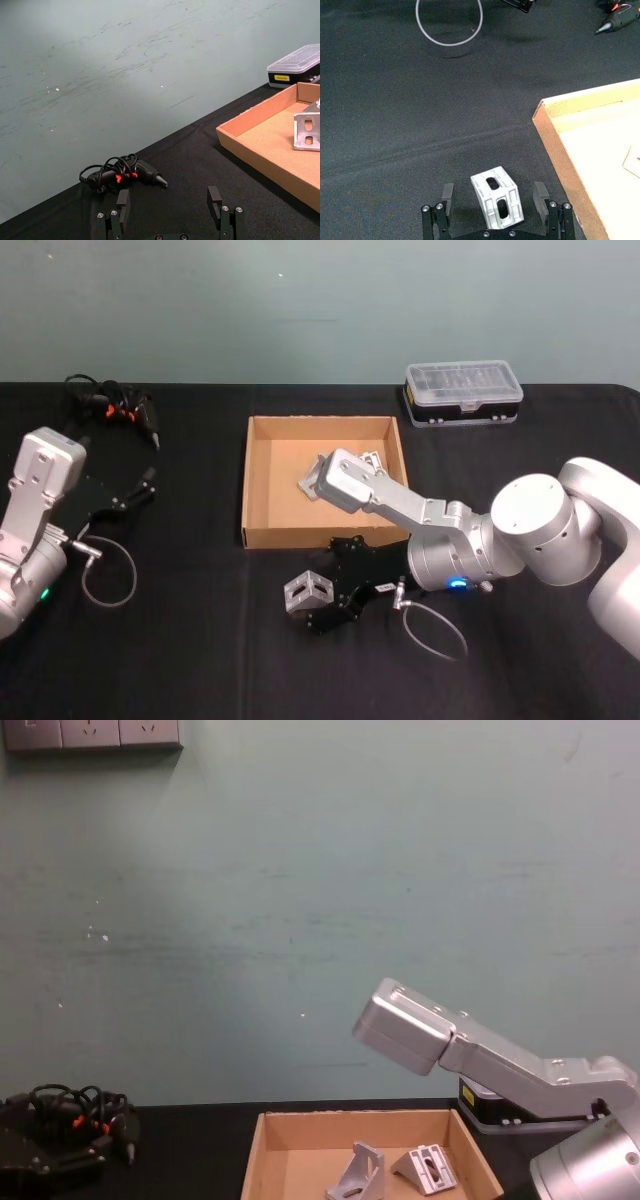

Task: Use one hand to pick up the angle iron from the table and place it into the box.

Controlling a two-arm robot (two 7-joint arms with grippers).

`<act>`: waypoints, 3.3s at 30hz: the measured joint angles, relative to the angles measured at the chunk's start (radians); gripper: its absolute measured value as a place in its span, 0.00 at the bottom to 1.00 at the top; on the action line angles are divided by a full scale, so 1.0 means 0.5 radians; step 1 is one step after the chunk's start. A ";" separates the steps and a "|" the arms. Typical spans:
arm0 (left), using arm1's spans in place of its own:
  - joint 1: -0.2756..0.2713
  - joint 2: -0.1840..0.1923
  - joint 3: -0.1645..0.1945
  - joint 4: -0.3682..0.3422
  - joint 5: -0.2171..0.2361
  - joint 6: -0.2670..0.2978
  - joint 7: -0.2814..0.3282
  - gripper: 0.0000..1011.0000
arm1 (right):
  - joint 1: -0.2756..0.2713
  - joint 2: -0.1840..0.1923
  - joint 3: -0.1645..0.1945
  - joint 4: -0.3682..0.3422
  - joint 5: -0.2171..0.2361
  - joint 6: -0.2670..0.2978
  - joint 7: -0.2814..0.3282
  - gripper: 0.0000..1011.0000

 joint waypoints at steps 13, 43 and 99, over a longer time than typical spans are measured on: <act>0.000 0.000 0.000 0.000 0.000 0.000 0.000 1.00 | 0.013 -0.007 -0.013 0.008 0.001 0.016 -0.011 0.99; 0.000 0.000 0.000 0.000 0.000 0.000 0.000 1.00 | 0.009 -0.004 -0.008 0.003 0.000 0.007 -0.007 0.46; 0.000 0.000 0.000 0.000 0.000 0.000 0.000 1.00 | 0.120 0.015 0.200 -0.055 0.007 0.188 -0.325 0.46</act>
